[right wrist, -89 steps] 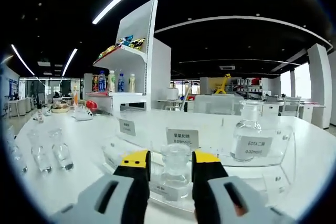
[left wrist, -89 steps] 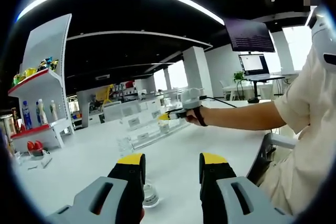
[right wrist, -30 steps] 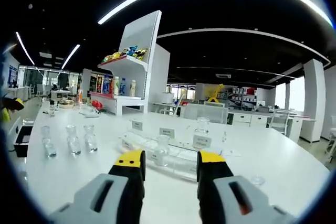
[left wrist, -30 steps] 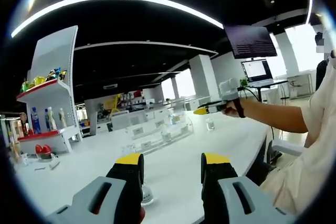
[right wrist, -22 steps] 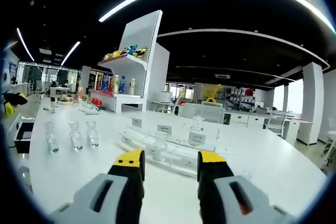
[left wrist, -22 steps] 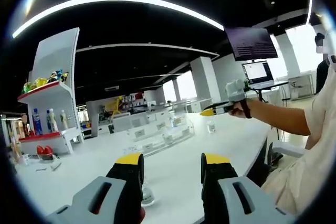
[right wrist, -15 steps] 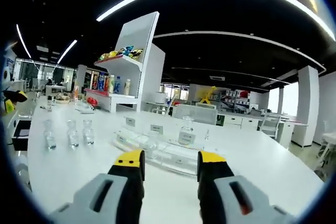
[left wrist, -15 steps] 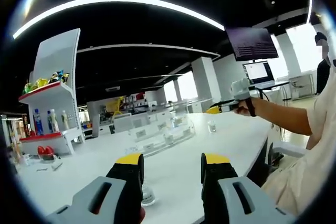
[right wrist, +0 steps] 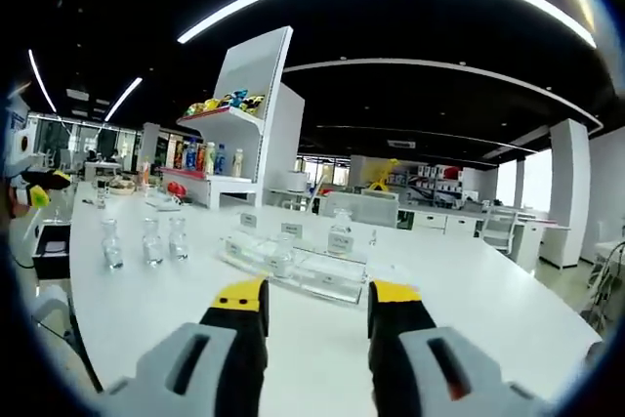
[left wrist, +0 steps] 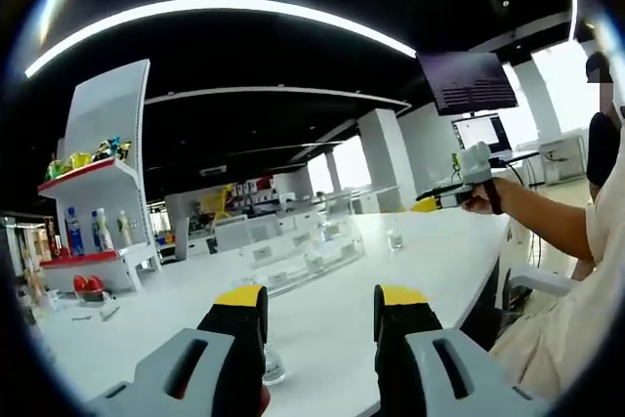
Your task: Identify the label on the chemical reagent bottle, grasp the chemical reagent bottle, and place it in the designated position on the reagent rack
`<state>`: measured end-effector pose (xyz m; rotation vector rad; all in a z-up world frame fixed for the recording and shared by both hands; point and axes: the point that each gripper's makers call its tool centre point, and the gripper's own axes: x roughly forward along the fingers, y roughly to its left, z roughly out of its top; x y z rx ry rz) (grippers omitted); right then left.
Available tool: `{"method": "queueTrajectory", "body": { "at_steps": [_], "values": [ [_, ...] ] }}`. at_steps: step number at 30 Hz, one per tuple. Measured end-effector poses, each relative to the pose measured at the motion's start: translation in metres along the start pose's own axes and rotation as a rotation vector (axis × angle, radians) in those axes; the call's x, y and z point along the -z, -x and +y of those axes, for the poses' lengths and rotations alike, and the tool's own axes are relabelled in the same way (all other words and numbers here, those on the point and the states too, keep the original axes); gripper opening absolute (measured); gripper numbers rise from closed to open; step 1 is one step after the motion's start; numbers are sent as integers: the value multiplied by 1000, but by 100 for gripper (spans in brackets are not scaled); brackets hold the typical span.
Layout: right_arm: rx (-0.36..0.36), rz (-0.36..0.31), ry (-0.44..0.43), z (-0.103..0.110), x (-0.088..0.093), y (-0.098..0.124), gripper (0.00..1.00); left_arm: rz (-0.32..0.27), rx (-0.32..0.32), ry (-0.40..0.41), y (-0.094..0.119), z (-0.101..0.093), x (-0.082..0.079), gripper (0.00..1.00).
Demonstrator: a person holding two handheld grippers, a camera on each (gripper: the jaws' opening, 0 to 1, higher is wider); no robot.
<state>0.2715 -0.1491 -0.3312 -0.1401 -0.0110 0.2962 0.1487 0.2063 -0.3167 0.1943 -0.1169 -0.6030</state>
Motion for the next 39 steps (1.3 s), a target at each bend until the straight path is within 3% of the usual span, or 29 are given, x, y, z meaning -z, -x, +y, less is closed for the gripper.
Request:
{"method": "queueTrajectory", "body": {
  "at_steps": [10,25,36,39],
  "values": [
    [13,-25,-16,0,-3,33,41,-6,-6,-25,5,-1,-7,44],
    [49,-5,-30,-9,12,58,43,-4,-54,-11,7,21,-4,44],
    [58,5,-36,-12,18,75,43,-10,-66,-12,14,22,-5,44],
    [65,14,-56,-22,22,81,43,1,-87,-9,18,28,-2,44]
  ]
}}
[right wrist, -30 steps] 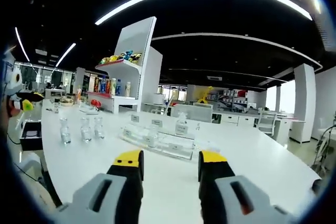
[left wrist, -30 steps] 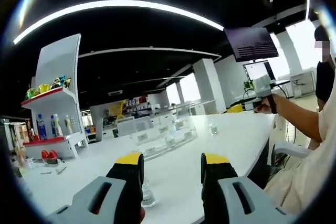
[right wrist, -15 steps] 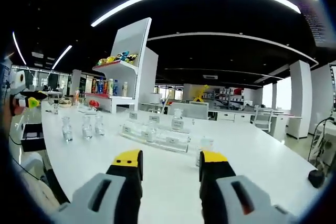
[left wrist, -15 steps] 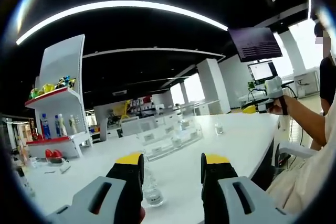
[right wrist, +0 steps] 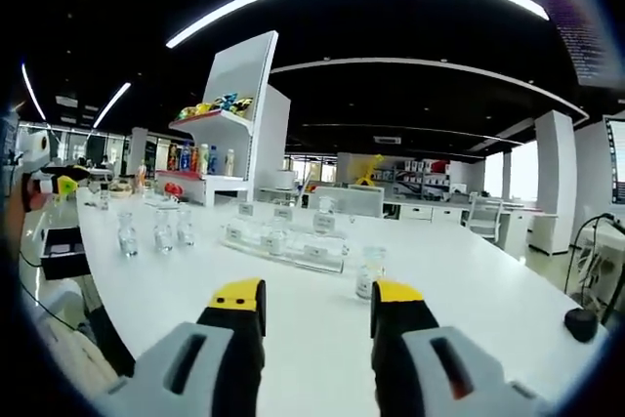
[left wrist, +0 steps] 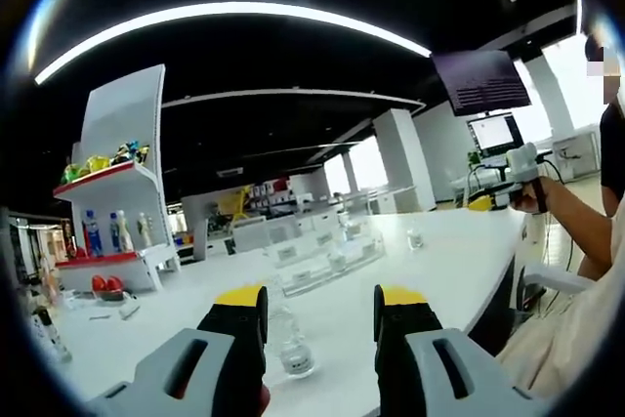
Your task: Identify the label on the chemical reagent bottle, grasp the chemical reagent bottle, and place it in the designated position on the reagent rack
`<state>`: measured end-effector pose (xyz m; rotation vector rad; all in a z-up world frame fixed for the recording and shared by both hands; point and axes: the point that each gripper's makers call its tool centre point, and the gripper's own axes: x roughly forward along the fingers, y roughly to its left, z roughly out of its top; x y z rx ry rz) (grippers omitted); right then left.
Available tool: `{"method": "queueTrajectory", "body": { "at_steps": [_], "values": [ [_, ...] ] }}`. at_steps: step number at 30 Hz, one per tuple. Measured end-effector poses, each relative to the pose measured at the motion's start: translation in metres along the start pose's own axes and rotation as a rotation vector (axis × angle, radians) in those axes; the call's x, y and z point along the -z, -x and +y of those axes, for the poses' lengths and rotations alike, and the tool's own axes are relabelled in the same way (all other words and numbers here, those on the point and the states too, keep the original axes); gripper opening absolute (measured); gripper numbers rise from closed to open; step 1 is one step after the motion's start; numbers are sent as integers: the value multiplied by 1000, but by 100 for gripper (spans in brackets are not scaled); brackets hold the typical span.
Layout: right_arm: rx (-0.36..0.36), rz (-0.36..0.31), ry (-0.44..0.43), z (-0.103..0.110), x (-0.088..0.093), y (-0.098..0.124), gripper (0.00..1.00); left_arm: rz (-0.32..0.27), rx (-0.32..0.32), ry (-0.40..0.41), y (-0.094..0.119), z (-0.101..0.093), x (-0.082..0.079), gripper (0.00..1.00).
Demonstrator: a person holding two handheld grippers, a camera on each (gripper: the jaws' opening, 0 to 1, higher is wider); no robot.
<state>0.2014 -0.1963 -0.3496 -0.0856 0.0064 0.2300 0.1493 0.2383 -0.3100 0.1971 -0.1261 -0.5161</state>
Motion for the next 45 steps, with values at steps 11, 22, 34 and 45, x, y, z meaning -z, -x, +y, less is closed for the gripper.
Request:
{"method": "queueTrajectory", "body": {
  "at_steps": [11,22,34,45],
  "values": [
    [5,2,-15,-4,4,7,43,35,-17,-12,0,6,10,44],
    [21,1,-34,-9,8,14,42,31,-40,1,5,13,11,44],
    [36,-21,-67,-24,2,17,42,35,-48,-7,5,17,8,44],
    [62,-3,-57,-37,9,9,41,42,-45,-10,5,20,9,44]
  ]
}}
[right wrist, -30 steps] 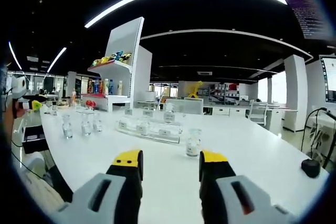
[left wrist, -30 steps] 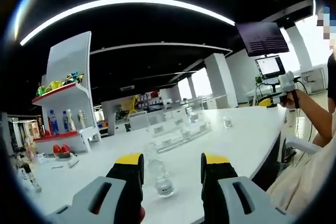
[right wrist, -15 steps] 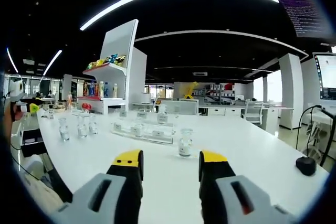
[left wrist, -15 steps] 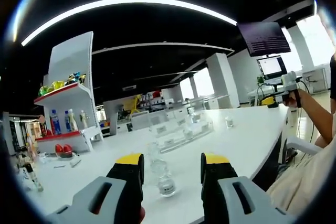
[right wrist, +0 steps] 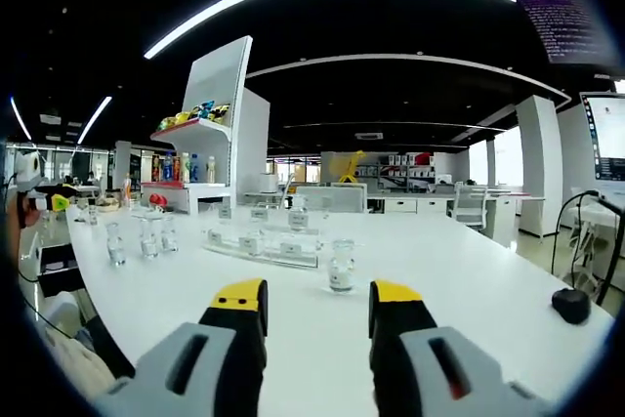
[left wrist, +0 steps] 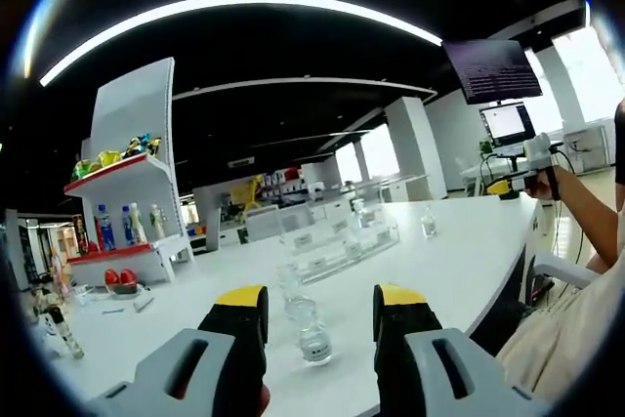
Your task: Identify the label on the chemical reagent bottle, grasp the chemical reagent bottle, and place it in the designated position on the reagent rack
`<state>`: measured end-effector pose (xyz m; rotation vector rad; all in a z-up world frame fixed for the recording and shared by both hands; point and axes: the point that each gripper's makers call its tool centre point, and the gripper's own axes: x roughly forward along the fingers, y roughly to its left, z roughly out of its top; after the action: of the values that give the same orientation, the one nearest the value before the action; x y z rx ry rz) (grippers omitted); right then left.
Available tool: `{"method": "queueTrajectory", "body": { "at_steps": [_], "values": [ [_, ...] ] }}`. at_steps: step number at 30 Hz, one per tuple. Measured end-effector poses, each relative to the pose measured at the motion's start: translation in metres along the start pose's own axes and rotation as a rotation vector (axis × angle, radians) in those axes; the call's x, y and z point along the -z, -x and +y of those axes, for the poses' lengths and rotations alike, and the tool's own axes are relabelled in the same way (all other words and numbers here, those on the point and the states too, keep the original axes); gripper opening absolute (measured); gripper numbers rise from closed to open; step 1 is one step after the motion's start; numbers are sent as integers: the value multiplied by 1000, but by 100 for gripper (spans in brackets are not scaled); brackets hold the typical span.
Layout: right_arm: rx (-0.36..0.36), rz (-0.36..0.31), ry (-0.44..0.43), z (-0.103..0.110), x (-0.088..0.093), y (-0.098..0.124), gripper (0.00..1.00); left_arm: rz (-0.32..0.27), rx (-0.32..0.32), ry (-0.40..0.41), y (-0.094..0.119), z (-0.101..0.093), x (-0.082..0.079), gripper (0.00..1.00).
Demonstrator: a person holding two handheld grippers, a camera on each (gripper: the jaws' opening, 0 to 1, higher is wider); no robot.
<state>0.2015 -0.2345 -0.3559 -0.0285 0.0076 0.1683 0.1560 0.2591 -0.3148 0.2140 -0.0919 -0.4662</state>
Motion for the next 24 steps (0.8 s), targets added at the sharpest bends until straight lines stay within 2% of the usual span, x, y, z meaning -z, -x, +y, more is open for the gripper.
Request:
{"method": "queueTrajectory", "body": {
  "at_steps": [3,8,12,15,24],
  "values": [
    [-31,-13,-59,2,2,-3,41,0,-2,12,-2,3,4,44],
    [-33,-5,-51,0,4,-7,41,14,-4,17,-5,5,8,44],
    [-30,3,-48,0,6,-12,41,67,-16,-2,-4,8,21,44],
    [-40,9,-38,5,7,-13,40,85,-19,-12,-4,10,23,44],
    [-33,14,-22,5,9,-14,40,67,-6,-7,-7,9,20,44]
  ]
}}
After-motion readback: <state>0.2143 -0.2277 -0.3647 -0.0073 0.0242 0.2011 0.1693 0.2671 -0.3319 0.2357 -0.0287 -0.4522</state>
